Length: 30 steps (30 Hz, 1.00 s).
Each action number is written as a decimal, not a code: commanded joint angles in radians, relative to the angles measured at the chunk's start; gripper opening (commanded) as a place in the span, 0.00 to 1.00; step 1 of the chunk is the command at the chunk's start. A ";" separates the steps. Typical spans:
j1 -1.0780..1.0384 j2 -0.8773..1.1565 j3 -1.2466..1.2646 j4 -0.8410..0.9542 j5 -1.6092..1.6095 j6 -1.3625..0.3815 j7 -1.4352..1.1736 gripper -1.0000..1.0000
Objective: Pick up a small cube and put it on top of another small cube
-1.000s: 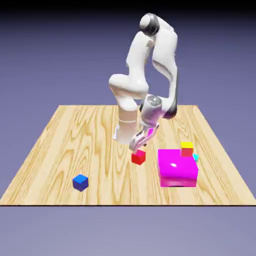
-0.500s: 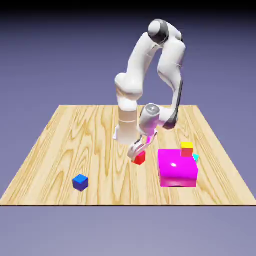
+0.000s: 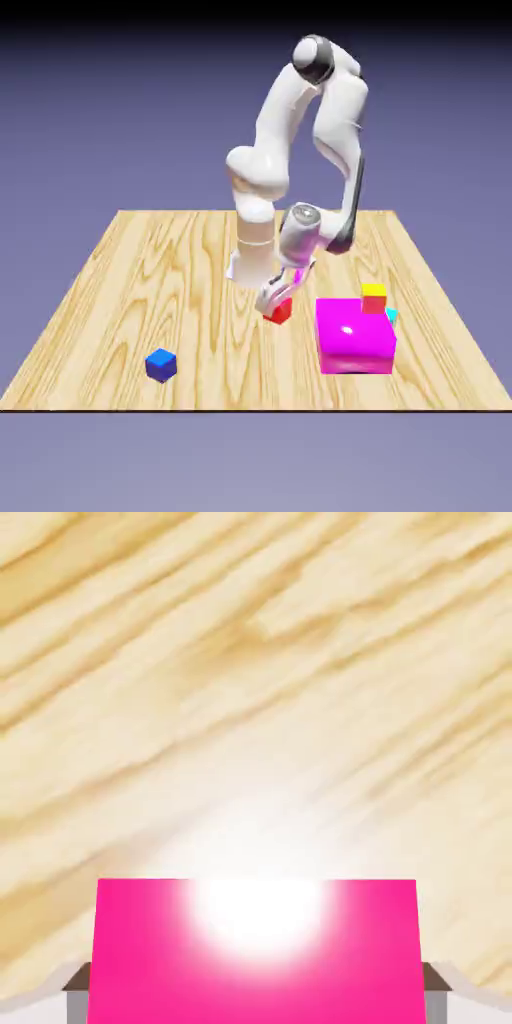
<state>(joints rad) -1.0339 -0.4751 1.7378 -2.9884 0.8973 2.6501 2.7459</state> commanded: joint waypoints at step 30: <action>0.611 0.071 -0.601 0.446 -0.579 -0.437 0.020 0.00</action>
<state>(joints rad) -0.4230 -0.4044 1.1371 -2.5427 0.3172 2.2144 2.7662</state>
